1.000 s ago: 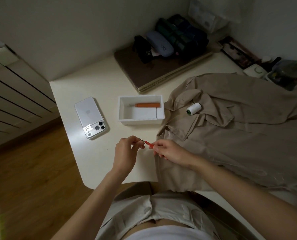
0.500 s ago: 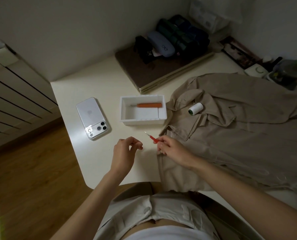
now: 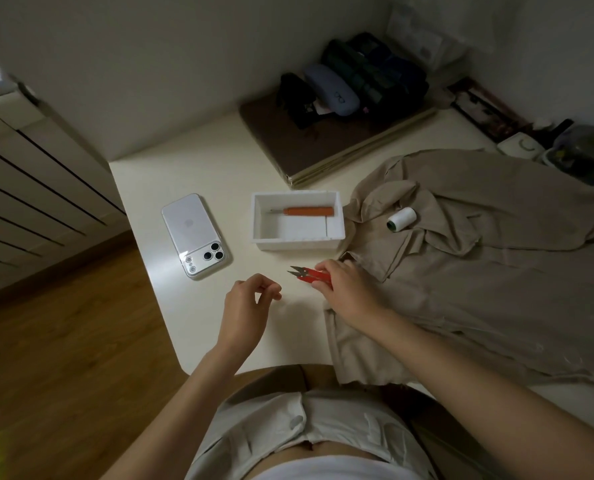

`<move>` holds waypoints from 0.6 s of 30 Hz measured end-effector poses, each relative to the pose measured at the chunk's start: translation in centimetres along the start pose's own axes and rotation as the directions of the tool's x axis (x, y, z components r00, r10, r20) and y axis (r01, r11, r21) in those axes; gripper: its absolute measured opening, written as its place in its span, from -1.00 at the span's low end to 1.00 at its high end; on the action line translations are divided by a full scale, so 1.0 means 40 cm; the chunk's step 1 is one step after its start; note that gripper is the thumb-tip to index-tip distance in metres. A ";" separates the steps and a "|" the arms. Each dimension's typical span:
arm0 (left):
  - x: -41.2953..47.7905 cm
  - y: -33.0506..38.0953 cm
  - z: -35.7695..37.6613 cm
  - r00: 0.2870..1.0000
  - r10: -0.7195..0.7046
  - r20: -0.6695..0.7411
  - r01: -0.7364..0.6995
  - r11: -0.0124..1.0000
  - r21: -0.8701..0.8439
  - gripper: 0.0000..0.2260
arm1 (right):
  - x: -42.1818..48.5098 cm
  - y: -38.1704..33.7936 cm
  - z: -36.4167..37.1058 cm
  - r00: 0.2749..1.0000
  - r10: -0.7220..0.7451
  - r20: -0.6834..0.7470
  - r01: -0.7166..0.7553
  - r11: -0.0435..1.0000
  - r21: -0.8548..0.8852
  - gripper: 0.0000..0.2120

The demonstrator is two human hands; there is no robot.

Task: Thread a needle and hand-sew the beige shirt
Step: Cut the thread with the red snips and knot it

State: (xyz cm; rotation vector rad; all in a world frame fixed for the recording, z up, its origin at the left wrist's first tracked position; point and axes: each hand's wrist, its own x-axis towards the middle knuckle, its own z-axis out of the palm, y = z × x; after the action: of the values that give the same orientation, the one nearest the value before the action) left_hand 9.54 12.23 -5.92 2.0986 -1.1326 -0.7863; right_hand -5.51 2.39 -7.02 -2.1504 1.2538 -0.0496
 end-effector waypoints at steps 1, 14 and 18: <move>-0.002 0.001 -0.003 1.000 0.007 0.001 -0.007 1.000 -0.006 -0.85 | 0.012 -0.002 0.009 1.000 -0.008 -0.019 0.007 0.999 -0.035 -0.69; 0.000 0.001 -0.031 0.997 0.062 -0.046 -0.067 0.989 -0.133 -0.87 | 0.005 -0.089 0.021 0.995 -0.075 -0.068 0.096 0.918 0.384 -0.76; 0.001 0.012 -0.026 0.999 0.011 -0.046 -0.021 0.974 -0.224 -0.91 | -0.049 -0.124 0.017 0.987 -0.065 0.144 -0.037 0.791 0.611 -0.69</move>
State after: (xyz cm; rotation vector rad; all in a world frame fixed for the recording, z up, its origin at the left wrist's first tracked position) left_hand 10.08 12.21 -4.92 1.9078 -0.9866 -0.8159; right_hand -2.55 5.95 -4.33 -1.5573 0.9541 -0.2541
